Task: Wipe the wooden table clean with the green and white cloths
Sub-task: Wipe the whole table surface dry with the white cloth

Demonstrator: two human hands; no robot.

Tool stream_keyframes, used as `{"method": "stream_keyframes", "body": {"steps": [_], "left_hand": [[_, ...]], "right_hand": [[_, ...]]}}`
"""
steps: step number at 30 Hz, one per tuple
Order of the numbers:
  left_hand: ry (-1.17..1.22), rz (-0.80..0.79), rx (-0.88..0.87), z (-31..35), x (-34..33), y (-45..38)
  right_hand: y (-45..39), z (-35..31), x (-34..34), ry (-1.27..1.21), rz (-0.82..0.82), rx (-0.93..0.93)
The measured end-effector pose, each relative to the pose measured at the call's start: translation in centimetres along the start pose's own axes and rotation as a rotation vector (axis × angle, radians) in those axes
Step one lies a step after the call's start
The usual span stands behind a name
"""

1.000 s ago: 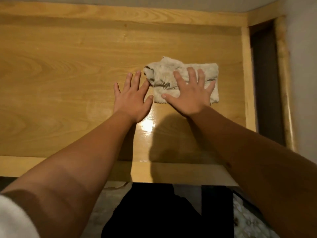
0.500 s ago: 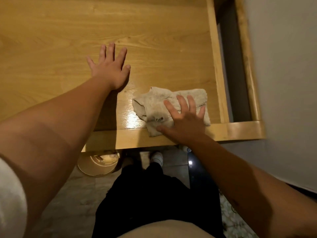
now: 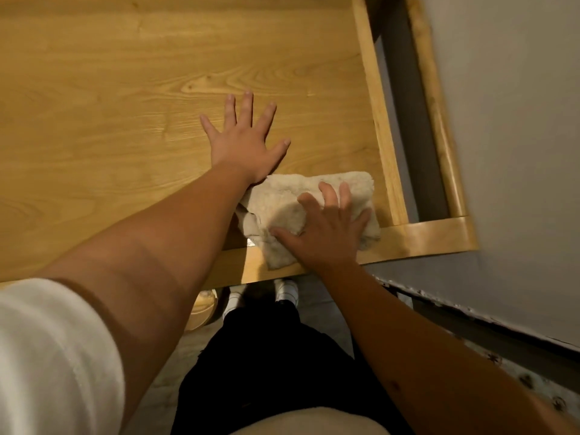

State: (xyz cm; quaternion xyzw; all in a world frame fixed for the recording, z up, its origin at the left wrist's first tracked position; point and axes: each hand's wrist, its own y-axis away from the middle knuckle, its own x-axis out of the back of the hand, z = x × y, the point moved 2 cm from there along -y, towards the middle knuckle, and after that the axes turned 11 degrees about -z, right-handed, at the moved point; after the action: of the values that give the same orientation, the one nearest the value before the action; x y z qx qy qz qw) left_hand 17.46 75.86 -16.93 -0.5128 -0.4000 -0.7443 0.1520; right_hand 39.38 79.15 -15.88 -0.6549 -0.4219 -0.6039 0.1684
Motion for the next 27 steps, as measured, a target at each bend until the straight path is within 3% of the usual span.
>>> {"method": "stream_keyframes", "body": {"steps": [4, 11, 27], "left_hand": [[0.031, 0.018, 0.003, 0.1, 0.1, 0.1], [0.022, 0.022, 0.001, 0.3, 0.3, 0.2], [-0.043, -0.001, 0.024, 0.1, 0.1, -0.5]], "right_hand": [[1.2, 3.8, 0.7, -0.005, 0.064, -0.07], [-1.0, 5.1, 1.7, 0.082, -0.041, -0.053], [-25.8, 1.2, 7.6, 0.027, -0.057, -0.035]]}}
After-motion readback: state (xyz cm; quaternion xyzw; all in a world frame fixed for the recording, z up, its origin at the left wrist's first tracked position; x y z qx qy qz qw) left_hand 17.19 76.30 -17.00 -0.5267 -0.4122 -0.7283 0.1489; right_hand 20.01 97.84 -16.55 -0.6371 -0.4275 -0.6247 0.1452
